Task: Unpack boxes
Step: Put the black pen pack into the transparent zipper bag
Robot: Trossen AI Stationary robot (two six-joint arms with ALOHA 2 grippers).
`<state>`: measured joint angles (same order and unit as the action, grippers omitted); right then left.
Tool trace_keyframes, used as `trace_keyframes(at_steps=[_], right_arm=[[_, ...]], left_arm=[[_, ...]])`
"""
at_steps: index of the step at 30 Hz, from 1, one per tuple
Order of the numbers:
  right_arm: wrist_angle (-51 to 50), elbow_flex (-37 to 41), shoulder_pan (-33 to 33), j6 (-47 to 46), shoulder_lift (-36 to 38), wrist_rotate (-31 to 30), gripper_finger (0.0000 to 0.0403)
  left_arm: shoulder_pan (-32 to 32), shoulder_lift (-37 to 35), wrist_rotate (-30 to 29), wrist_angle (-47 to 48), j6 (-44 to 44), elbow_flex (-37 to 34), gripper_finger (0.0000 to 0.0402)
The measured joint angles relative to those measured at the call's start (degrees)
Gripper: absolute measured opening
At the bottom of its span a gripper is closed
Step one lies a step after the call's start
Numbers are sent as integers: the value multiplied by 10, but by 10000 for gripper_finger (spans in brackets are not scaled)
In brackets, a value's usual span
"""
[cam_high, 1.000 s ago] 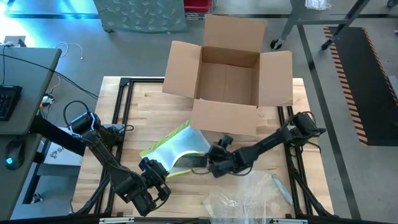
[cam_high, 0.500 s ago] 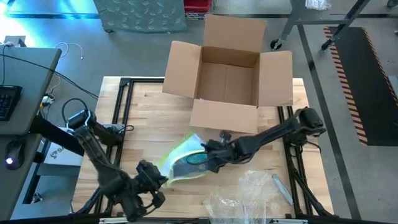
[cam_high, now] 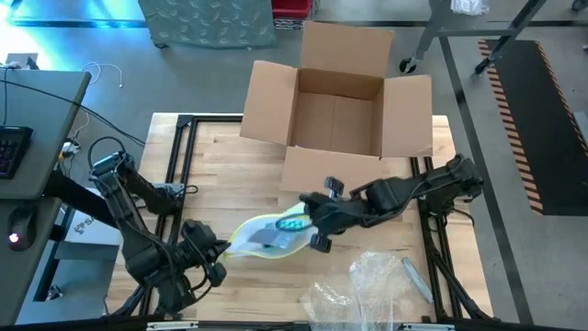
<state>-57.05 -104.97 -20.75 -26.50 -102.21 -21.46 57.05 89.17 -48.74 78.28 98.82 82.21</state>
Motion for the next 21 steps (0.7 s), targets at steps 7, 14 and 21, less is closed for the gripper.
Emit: trace_keyframes(at_steps=[7,14,21], right_arm=[[229,184,-5,32,-2,-19,0],[510,355,22,105,-5,6,0],[528,400,63,115,-5,58,62]], left_arm=[[38,24,5,-11,17,0,0],[43,110,-5,-35,120,0,0],[23,182,-4,-29,187,0,0]])
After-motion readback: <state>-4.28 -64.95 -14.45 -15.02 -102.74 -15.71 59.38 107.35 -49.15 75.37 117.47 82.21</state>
